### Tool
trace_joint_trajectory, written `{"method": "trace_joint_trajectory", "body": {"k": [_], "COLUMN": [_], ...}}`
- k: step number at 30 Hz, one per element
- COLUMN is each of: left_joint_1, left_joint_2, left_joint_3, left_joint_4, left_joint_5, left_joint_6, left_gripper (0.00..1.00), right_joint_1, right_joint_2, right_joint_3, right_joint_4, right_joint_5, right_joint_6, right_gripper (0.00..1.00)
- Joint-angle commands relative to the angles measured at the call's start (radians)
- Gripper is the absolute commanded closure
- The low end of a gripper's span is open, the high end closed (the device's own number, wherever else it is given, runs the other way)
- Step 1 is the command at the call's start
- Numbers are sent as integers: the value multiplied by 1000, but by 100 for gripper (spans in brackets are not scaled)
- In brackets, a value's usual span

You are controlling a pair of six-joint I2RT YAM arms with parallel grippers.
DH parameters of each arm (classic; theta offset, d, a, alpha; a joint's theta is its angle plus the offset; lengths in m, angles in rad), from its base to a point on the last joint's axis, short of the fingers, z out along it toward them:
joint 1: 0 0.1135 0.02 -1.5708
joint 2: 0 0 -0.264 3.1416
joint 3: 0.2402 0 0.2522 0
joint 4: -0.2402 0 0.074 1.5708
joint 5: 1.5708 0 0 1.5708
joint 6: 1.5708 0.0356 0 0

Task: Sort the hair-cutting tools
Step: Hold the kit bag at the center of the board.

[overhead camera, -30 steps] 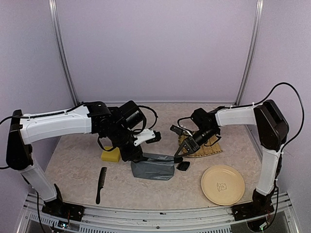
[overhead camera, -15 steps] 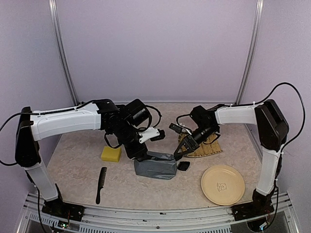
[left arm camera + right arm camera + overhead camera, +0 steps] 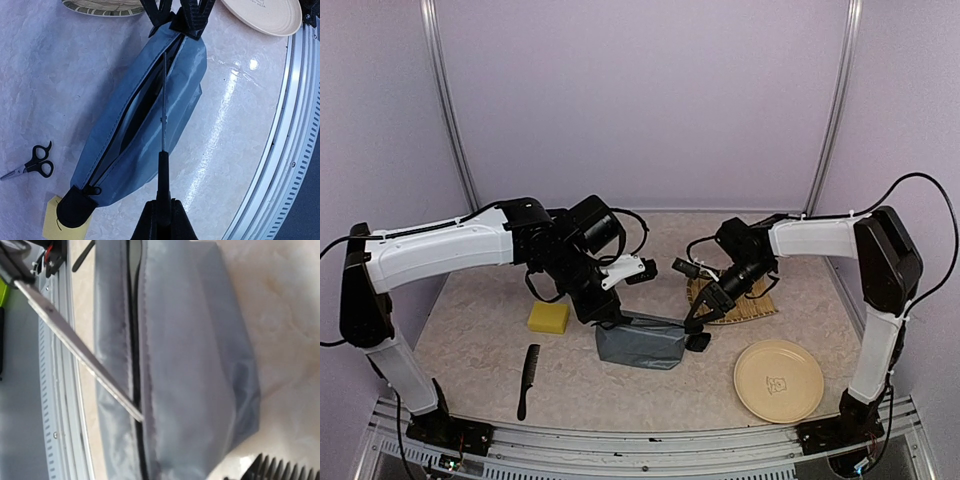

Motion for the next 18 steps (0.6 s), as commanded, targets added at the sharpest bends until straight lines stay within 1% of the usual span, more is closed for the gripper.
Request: {"method": "trace_joint_trajectory", "body": {"k": [1, 5, 6, 7, 9, 11, 12, 13, 14, 18], "left_joint_1": [-6, -9, -10, -11, -14, -14, -14, -14, -14, -14], "left_joint_2": [13, 28, 28, 26, 18, 10, 5, 3, 2, 13], "left_joint_3": [23, 44, 48, 51, 56, 55, 56, 55, 53, 51], "left_joint_4": [-32, -43, -43, -43, -41, -40, -43, -47, -51, -59], "left_joint_5": [21, 19, 17, 15, 14, 15, 15, 17, 20, 14], "left_joint_6": [-6, 0, -1, 0, 1, 1, 0, 0, -1, 1], "left_gripper": [100, 100, 100, 100, 100, 100, 100, 100, 100, 100], "right_joint_1": [2, 2, 2, 3, 3, 3, 3, 3, 3, 4], "right_joint_2": [20, 23, 23, 23, 27, 35, 39, 41, 43, 50], "right_joint_3": [2, -12, -15, -18, -17, -6, -1, 3, 10, 35], "right_joint_4": [-32, -33, -33, -32, -33, -37, -39, -41, -42, -58], "right_joint_5": [-3, 7, 8, 7, -6, -26, -31, -36, -40, -71], "right_joint_6": [-8, -7, -8, -8, -8, -14, -16, -19, -21, -53], "right_gripper": [47, 45, 45, 48, 63, 84, 92, 96, 98, 100]}}
